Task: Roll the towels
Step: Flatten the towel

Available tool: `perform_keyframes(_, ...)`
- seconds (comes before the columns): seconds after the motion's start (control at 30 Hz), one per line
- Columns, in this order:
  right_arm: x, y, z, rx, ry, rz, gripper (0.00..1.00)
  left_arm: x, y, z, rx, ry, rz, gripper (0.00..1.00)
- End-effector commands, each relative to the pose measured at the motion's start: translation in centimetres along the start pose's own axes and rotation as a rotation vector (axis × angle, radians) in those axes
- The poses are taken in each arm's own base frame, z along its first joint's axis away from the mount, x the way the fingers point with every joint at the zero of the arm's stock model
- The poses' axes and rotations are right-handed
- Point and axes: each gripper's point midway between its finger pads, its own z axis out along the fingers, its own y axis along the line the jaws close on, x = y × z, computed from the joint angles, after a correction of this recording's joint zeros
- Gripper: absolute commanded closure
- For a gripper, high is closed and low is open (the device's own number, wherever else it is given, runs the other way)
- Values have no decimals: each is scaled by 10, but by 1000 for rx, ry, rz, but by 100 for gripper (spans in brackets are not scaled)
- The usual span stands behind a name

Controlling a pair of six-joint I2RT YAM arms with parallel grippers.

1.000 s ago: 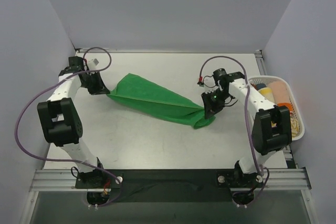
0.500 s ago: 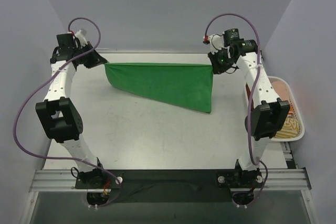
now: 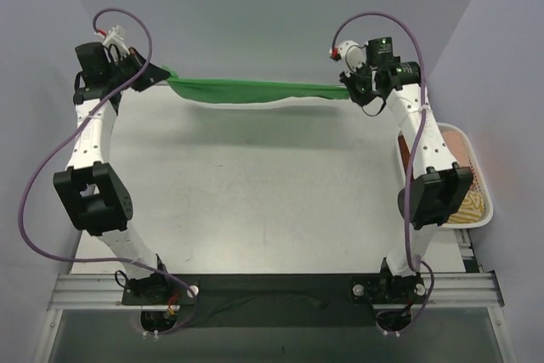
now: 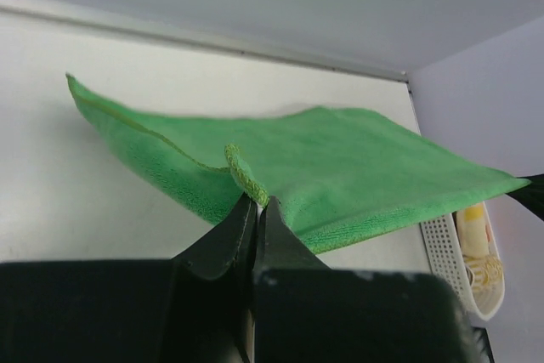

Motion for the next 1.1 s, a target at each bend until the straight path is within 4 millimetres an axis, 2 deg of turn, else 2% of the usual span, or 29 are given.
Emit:
perform_keyframes(0.0, 49, -11, -26, 103, 131, -82, 100, 12, 33, -42, -118, -36, 42, 100)
perform_keyframes(0.03, 59, 1, -20, 77, 159, -102, 100, 21, 32, -52, -135, -35, 63, 100)
perform_keyframes(0.07, 87, 19, -6, 31, 233, -115, 100, 66, 56, -53, -177, 42, 3, 98)
perform_keyframes(0.1, 100, 27, -2, 22, 271, -129, 100, 83, 64, -57, -200, 64, -3, 94)
perform_keyframes(0.13, 111, 43, 3, -12, 300, -148, 100, 101, 69, -64, -219, 89, 7, 89)
perform_keyframes(0.17, 136, 61, 13, -57, 360, -159, 100, 120, 79, -68, -248, 118, -9, 89)
perform_keyframes(0.2, 150, 75, 18, -85, 393, -176, 100, 162, 101, -74, -305, 187, -58, 88)
perform_keyframes(0.27, 168, 100, 25, -137, 433, -210, 100, 197, 119, -84, -351, 254, -72, 88)
perform_keyframes(0.3, 191, 117, 29, -174, 481, -221, 100, 224, 129, -91, -381, 307, -105, 88)
perform_keyframes(0.37, 208, 135, 31, -210, 517, -240, 100, 253, 143, -101, -425, 386, -145, 89)
perform_keyframes(0.4, 225, 145, 29, -234, 553, -243, 100, 265, 147, -106, -441, 420, -159, 89)
perform_keyframes(0.47, 240, 155, 27, -259, 583, -259, 100, 286, 156, -116, -481, 487, -207, 89)
perform_keyframes(0.53, 255, 166, 24, -286, 615, -275, 100, 300, 160, -123, -497, 533, -229, 89)
perform_keyframes(0.67, 273, 171, 15, -289, 667, -322, 100, 319, 155, -137, -510, 592, -276, 83)
perform_keyframes(0.87, 289, 181, -1, -308, 689, -430, 98, 314, 142, -147, -474, 630, -278, 59)
perform_keyframes(0.9, 289, 182, -4, -308, 683, -453, 88, 309, 143, -149, -484, 641, -254, 57)
perform_keyframes(0.93, 289, 184, -6, -317, 681, -476, 80, 305, 146, -152, -499, 648, -225, 49)
perform_keyframes(0.97, 294, 186, -12, -334, 697, -492, 64, 306, 140, -159, -485, 688, -214, 48)
perform_keyframes(1.0, 292, 186, -15, -340, 686, -506, 61, 293, 137, -159, -460, 699, -153, 48)
perform_keyframes(1.03, 292, 187, -18, -347, 684, -510, 57, 291, 140, -167, -456, 742, -89, 47)
perform_keyframes(1.07, 293, 189, -24, -362, 692, -516, 55, 295, 133, -178, -452, 804, -90, 47)
